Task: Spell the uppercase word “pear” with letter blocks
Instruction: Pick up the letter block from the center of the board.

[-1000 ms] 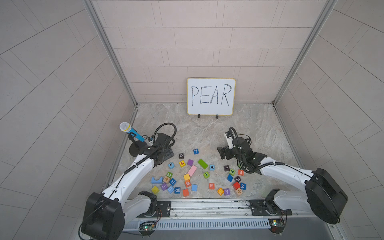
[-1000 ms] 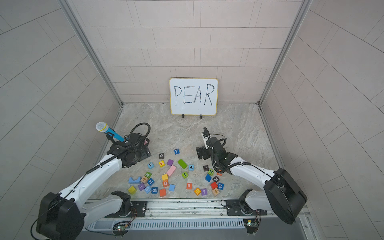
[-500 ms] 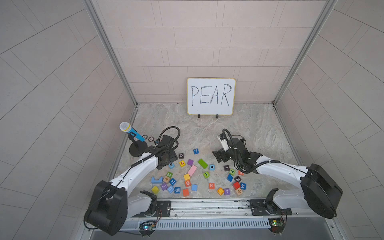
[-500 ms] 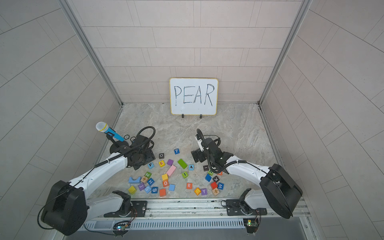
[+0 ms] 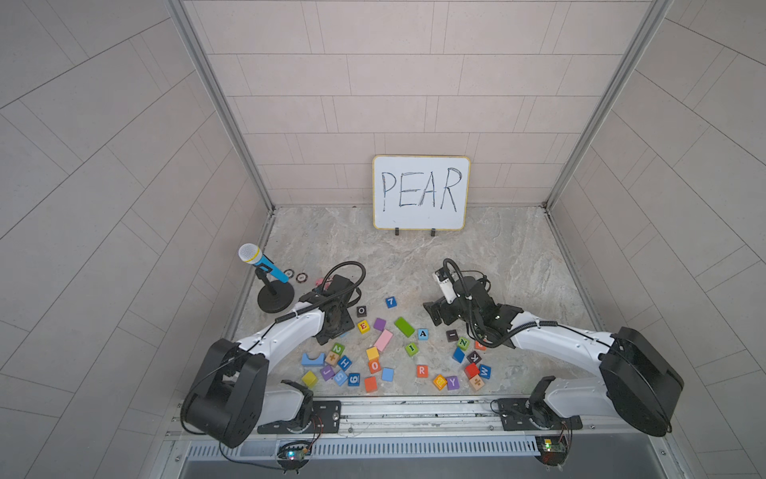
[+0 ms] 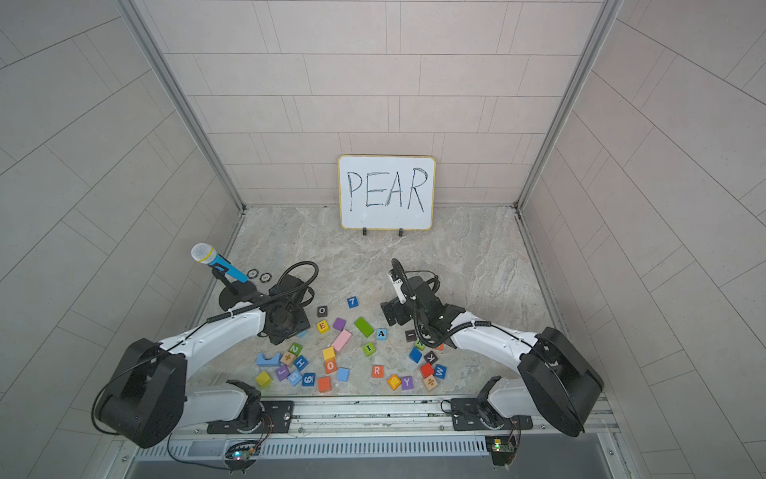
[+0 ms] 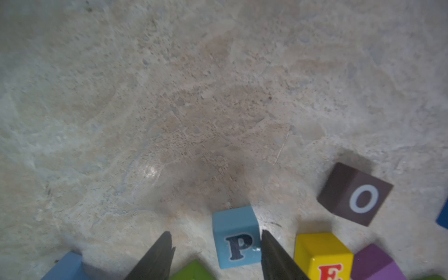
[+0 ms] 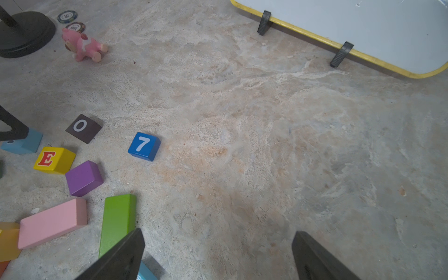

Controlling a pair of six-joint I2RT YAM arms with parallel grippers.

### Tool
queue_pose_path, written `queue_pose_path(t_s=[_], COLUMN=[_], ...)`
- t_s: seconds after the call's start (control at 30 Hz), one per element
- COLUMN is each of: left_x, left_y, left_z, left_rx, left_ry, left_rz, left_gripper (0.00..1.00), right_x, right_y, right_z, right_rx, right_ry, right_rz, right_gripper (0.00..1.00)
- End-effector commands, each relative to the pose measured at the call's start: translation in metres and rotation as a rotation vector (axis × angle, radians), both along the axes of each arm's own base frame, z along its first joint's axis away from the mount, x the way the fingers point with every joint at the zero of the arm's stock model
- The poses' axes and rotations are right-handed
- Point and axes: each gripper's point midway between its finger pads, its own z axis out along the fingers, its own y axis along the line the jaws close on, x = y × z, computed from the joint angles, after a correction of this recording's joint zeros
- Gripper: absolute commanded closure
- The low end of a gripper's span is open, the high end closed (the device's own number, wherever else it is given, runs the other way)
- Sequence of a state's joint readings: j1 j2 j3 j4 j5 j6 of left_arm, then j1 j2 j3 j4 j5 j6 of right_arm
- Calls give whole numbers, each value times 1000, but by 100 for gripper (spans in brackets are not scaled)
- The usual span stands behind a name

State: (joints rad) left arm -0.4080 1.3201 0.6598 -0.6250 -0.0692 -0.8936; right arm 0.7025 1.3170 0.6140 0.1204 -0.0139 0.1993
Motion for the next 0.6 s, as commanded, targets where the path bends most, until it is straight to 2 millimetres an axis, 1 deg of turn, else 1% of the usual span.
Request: queue_pose_path(t_s=[0.0,0.13,0.57], left_x=[-2,-2,1], left_y=[-1,-4,-9], left_z=[-5,-8,-7], left_rx=[24,37,47], left_ry=[9,18,16], left_rz=[-10,-19,-42], left_gripper=[42,46,58], right_x=[-4,-6,-7], right_y=[-3,-4,-6], right_z=[-5,-9,-14], right_rx=[-14,-12,-15], right_ry=[-5,1,3], right_rz=[-2,-3,-8], right_gripper=[0,0,0])
